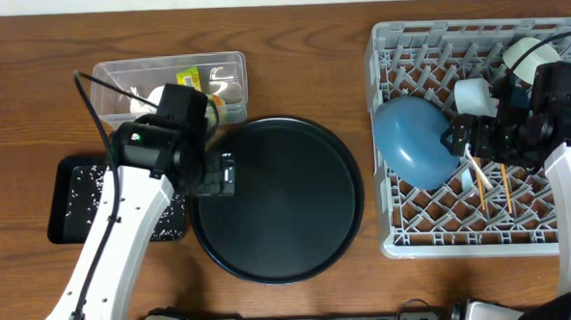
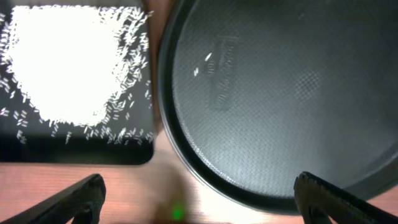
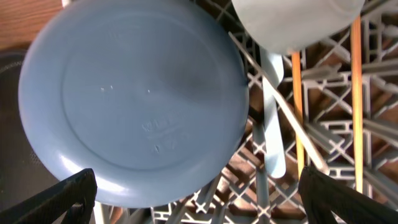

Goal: Sort waste into correct bins and load items into the dishwasher rack

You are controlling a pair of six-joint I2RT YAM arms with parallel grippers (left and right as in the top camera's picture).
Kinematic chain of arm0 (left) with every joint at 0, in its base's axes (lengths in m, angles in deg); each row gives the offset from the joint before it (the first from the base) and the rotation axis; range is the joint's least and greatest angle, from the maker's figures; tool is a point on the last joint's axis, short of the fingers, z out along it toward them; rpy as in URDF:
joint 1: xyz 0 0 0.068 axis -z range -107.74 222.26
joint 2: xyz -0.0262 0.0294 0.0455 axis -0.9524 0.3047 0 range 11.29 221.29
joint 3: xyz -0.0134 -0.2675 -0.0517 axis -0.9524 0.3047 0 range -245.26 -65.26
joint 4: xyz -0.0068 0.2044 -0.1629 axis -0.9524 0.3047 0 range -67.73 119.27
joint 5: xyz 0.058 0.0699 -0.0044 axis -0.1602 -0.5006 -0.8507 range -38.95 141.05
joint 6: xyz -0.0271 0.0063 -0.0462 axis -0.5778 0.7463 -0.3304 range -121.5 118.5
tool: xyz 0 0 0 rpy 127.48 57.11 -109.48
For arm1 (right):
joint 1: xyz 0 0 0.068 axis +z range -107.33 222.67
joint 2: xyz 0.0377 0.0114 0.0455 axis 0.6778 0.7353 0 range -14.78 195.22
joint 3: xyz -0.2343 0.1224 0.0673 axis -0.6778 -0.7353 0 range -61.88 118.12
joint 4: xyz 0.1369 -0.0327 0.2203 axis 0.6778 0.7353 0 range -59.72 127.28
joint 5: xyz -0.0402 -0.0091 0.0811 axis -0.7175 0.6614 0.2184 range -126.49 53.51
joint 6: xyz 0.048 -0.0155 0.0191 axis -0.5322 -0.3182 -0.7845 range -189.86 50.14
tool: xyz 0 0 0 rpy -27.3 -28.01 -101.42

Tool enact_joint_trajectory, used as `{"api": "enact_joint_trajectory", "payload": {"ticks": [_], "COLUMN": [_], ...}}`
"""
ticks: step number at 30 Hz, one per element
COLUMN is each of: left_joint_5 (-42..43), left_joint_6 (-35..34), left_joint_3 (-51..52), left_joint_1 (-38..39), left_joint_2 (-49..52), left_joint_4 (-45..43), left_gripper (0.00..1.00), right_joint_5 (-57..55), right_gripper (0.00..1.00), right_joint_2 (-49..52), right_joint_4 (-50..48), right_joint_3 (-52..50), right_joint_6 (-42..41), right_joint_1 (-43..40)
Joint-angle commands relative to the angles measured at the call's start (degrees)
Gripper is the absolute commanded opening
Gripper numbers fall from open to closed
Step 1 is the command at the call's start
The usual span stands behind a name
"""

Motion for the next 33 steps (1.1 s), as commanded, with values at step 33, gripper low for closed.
{"api": "enact_joint_trajectory", "payload": {"ticks": [33], "left_joint_5": [-1.81], "left_joint_6": [-7.39], "left_joint_3": [29.49], "left_joint_1": [-0.74], "left_joint_2": [-46.38], "left_joint_4": [-25.73], "left_gripper": [0.98], "right_joint_5": [-7.32], "right_gripper": [0.99], "right_joint_2": [-48.24], "right_joint_4": [-12.66], "right_joint_3": [-36.76], "right_joint_6": [-8.33], "right_joint_1": [-0.28]}}
